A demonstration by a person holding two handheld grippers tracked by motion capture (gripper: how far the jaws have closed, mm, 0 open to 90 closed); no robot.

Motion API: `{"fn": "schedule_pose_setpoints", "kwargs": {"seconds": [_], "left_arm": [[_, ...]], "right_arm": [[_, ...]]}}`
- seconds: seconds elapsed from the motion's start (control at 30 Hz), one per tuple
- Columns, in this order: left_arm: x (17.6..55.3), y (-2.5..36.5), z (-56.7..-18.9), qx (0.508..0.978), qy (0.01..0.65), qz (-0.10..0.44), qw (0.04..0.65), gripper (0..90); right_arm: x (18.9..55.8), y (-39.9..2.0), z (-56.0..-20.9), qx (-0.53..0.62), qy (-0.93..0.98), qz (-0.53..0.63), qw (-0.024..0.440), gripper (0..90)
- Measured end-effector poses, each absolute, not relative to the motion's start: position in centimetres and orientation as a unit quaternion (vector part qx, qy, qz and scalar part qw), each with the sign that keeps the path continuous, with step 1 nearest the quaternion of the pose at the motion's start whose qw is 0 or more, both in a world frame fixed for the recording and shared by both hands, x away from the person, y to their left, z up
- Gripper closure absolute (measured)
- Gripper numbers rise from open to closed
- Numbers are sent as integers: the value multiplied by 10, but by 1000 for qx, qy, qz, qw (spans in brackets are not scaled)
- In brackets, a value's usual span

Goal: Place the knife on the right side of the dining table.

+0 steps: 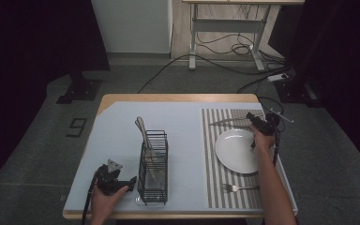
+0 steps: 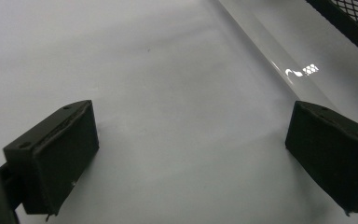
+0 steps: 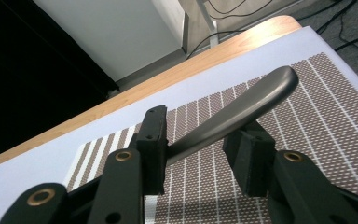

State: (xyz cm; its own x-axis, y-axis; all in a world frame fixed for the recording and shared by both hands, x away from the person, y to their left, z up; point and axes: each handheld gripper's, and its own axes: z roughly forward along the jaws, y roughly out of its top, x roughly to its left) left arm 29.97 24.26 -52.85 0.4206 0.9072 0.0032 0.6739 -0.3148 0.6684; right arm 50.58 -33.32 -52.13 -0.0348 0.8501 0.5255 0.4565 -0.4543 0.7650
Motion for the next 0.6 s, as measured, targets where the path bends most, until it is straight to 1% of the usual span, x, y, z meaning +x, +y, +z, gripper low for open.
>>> {"fn": "schedule_pose_setpoints", "kwargs": {"seconds": [0.6], "left_arm": [[300, 243, -528, 787, 502, 194, 301, 19]], "right_arm": [[508, -337, -529, 685, 480, 519, 177, 577]]}}
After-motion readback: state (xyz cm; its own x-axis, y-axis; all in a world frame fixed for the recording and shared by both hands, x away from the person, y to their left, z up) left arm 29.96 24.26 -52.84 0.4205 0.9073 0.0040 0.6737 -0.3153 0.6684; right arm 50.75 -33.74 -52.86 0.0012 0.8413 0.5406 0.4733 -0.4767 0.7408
